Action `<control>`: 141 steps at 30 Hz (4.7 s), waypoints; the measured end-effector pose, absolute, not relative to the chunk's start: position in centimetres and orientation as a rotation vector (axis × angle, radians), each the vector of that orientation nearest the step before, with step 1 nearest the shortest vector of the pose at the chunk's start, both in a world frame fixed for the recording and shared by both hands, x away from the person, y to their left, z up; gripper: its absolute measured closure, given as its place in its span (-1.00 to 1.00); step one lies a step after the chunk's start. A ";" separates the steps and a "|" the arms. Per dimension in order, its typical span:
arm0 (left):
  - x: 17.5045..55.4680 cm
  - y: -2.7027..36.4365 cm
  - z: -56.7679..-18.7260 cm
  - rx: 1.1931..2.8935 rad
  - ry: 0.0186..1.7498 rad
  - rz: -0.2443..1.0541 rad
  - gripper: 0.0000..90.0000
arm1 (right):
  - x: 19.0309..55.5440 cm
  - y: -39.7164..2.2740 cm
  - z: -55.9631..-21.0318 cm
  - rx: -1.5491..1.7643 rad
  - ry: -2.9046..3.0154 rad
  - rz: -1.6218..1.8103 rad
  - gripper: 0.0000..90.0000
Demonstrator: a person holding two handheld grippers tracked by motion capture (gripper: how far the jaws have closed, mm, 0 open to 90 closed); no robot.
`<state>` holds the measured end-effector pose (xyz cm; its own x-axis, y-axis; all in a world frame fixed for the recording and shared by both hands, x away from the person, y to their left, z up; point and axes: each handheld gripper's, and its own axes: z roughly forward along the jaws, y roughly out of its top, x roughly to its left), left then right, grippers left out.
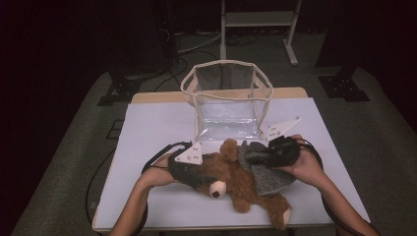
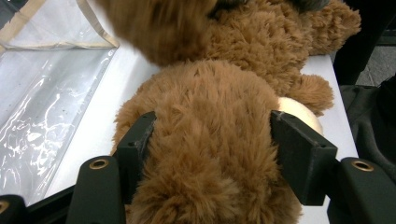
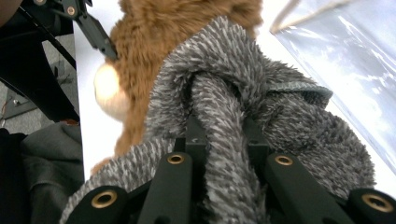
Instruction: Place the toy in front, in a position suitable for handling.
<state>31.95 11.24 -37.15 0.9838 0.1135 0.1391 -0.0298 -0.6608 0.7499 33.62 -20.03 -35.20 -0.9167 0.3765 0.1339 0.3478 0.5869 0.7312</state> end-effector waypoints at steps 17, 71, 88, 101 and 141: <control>31.9 11.2 -37.1 2.279 0.053 0.225 -0.19 | 31.3 -29.8 -35.3 0.900 2.628 1.334 0.72; 32.2 11.8 -37.8 2.205 0.151 0.181 -0.60 | 33.7 -18.5 -36.0 0.584 2.858 1.397 0.73; 32.3 13.0 -38.2 2.184 0.143 0.147 0.08 | 34.7 -13.3 -32.7 0.392 2.885 1.321 0.72; 32.2 13.2 -38.4 2.202 0.132 0.161 0.01 | 35.1 -14.2 -34.5 0.471 2.911 1.206 0.72; 32.0 11.4 -38.2 2.224 0.130 0.161 -0.24 | 30.4 -28.7 -33.3 0.775 2.624 1.388 0.70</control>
<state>32.00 11.44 -38.20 0.9861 0.1503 0.0705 0.0364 -0.6102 0.7914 30.40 -28.73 -33.28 -0.8698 0.4646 0.1659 0.3986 0.4636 0.7913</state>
